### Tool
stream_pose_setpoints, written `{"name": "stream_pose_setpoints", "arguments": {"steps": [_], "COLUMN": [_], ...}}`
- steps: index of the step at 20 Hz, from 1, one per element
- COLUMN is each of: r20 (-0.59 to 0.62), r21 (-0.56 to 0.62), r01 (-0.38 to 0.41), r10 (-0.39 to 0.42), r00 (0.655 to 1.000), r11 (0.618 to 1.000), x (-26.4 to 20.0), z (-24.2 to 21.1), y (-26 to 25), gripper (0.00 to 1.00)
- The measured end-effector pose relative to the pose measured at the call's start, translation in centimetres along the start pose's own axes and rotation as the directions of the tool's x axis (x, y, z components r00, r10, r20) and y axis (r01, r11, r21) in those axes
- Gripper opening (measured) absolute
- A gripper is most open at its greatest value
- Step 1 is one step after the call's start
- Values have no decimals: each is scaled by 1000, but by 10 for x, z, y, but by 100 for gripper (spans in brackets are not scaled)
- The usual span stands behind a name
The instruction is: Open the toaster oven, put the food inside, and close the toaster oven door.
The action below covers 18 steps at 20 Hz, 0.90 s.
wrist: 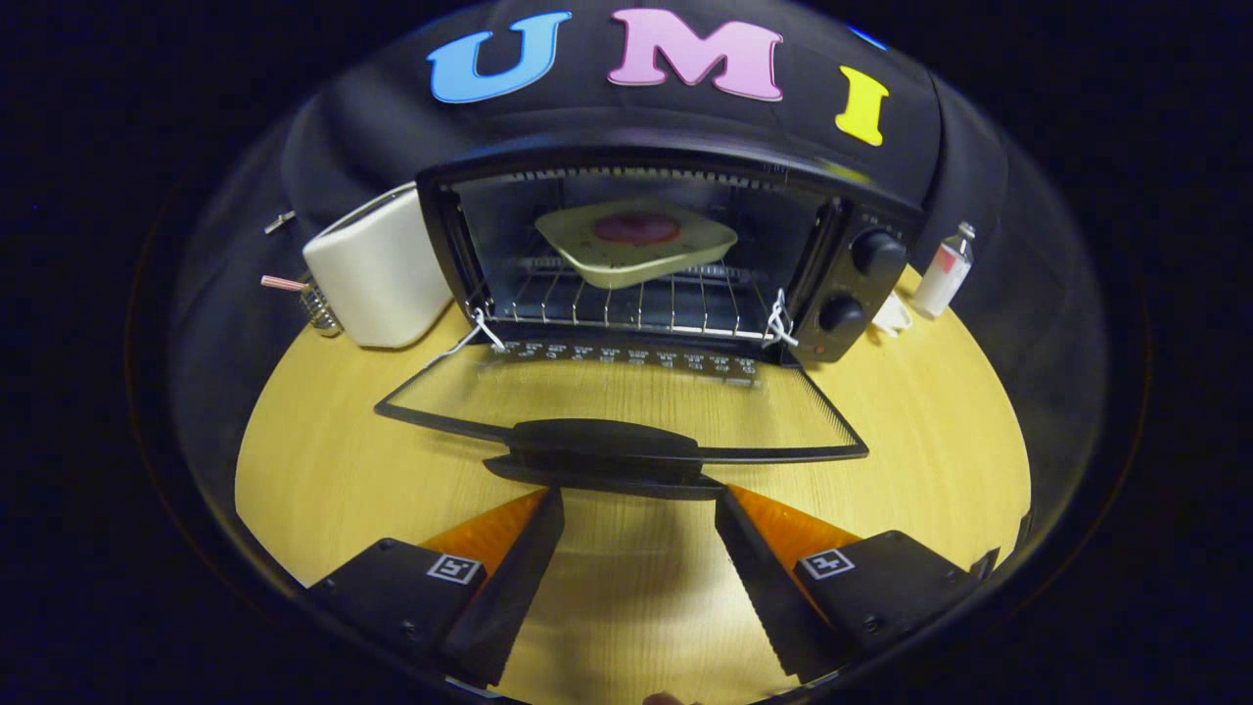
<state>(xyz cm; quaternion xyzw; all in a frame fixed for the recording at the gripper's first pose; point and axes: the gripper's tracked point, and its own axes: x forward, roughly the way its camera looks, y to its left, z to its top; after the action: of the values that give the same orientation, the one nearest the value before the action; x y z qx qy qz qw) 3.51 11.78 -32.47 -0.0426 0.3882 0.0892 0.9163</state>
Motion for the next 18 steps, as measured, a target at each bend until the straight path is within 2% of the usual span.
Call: {"name": "stream_pose_setpoints", "arguments": {"steps": [6, 9, 12, 14, 18], "r20": [125, 166, 237, 287, 365], "r21": [11, 45, 74, 70, 46], "r01": [-58, -37, -42, -42, -35], "r10": [56, 30, 23, 20, 16], "r00": [991, 986, 971, 958, 931], "r11": [998, 998, 996, 997, 998], "x": [-15, -19, -43, -43, -80], "z": [41, 63, 91, 107, 120], "y": [1, -7, -15, -24, -50], "gripper": [100, 100, 100, 100, 100]}}
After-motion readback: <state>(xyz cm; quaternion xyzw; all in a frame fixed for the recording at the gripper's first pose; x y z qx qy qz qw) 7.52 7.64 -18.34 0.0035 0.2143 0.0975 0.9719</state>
